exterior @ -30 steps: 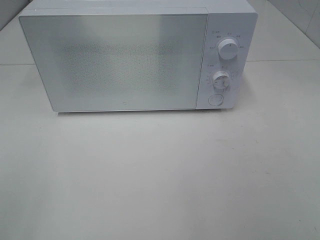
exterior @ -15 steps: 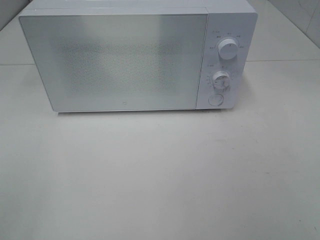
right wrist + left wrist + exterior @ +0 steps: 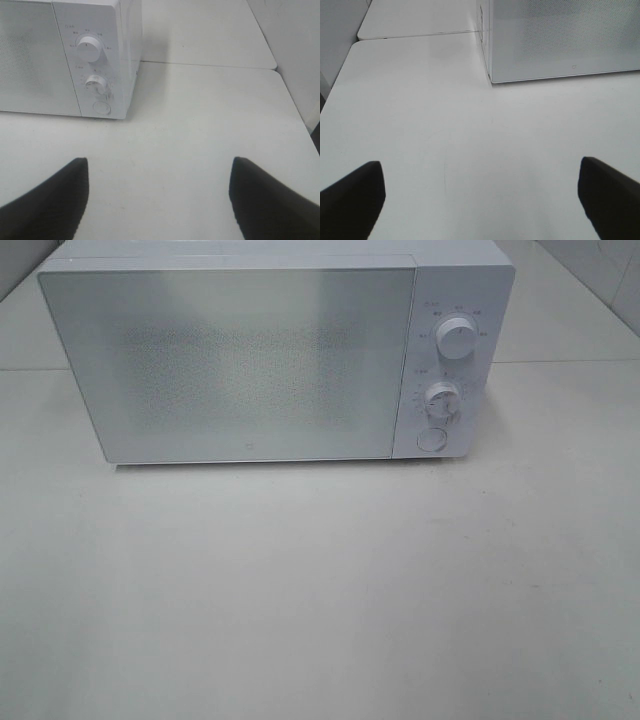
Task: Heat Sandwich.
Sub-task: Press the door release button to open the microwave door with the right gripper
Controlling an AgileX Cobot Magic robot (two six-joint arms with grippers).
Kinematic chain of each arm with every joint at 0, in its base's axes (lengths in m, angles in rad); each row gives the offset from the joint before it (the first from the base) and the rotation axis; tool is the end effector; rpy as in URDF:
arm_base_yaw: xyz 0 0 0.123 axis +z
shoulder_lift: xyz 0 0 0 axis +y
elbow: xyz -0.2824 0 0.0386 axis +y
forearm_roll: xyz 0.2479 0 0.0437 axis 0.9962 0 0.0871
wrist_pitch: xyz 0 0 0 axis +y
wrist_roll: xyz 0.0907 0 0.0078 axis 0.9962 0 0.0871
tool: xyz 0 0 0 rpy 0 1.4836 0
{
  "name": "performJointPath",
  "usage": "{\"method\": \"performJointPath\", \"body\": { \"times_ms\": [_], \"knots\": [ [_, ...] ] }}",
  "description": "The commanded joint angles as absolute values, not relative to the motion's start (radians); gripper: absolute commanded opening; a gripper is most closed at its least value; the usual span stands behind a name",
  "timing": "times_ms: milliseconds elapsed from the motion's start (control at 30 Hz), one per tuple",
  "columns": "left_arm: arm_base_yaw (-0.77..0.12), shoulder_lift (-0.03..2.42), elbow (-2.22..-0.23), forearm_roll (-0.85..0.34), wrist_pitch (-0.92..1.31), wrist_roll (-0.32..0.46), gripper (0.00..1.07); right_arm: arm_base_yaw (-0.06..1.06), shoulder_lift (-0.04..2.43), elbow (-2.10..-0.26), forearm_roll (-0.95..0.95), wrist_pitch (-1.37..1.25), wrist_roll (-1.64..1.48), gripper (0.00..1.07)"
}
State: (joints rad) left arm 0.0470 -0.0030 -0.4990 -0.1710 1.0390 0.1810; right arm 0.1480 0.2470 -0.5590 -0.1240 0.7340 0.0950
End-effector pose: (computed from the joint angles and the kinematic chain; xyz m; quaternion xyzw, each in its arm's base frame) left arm -0.0043 -0.0136 0.2796 0.0589 0.8418 -0.0246 0.5359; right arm 0.0445 -0.0010 0.3176 -0.0350 0.8128 0.0101 0.5814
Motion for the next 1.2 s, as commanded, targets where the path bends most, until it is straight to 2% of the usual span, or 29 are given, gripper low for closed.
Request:
{"method": "performJointPath", "body": {
  "times_ms": [33,533,667,900,1200],
  "knots": [
    [0.037,-0.027,-0.498,-0.174,1.035,0.175,1.03,0.14,0.313,-0.565,-0.125,0.62,0.085,0.76],
    [0.037,-0.027,-0.498,-0.174,1.035,0.175,1.03,0.14,0.621,-0.545,-0.133,0.215,0.097,0.76],
    [0.037,-0.027,-0.498,-0.174,1.035,0.175,1.03,0.14,0.73,-0.452,-0.131,-0.031,0.111,0.76],
    [0.037,-0.027,-0.498,-0.174,1.035,0.175,1.03,0.14,0.85,-0.381,-0.118,-0.257,0.111,0.76],
    [0.037,-0.027,-0.498,-0.174,1.035,0.175,1.03,0.141,1.052,-0.309,0.0,-0.537,0.043,0.76]
  ]
}}
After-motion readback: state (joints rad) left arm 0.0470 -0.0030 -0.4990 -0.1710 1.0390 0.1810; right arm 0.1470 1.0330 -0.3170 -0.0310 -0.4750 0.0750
